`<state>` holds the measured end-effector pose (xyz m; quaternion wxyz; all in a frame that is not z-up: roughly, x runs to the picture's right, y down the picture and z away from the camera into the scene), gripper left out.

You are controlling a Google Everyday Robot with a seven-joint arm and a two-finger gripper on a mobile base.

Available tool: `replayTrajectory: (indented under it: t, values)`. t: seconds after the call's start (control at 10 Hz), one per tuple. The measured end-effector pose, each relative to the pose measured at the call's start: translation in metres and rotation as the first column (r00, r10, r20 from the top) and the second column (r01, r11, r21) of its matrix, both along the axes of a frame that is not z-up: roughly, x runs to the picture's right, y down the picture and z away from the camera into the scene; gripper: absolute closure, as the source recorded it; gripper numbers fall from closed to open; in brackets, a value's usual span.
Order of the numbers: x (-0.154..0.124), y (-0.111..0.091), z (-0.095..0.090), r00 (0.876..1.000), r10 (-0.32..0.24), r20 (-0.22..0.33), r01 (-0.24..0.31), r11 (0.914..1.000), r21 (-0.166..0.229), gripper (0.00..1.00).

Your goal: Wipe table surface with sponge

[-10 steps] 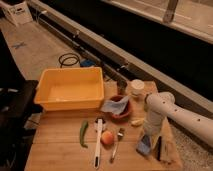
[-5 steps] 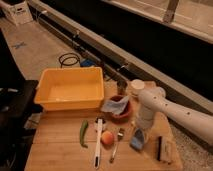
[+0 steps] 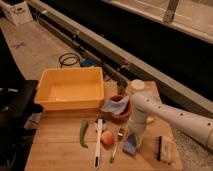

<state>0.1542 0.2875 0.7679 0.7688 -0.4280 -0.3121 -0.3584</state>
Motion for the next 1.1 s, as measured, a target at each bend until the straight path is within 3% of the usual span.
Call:
replayTrajectory:
  t: [0.2, 0.4, 0.6, 0.9, 1.1]
  values:
    - [0.022, 0.001, -0.007, 0.998, 0.004, -0.060, -0.005, 0.9998, -0.021, 1.00]
    - [0.054, -0.005, -0.013, 0.989, 0.001, -0.149, -0.006, 0.9995, -0.030, 1.00]
    - [0.066, -0.016, -0.006, 0.983, -0.008, -0.184, 0.003, 0.9997, -0.023, 1.00]
    - [0.074, -0.039, 0.017, 0.982, -0.014, -0.190, 0.014, 0.9999, -0.004, 1.00]
    - [0.061, -0.046, 0.022, 0.985, -0.034, -0.166, 0.036, 0.9993, 0.010, 1.00]
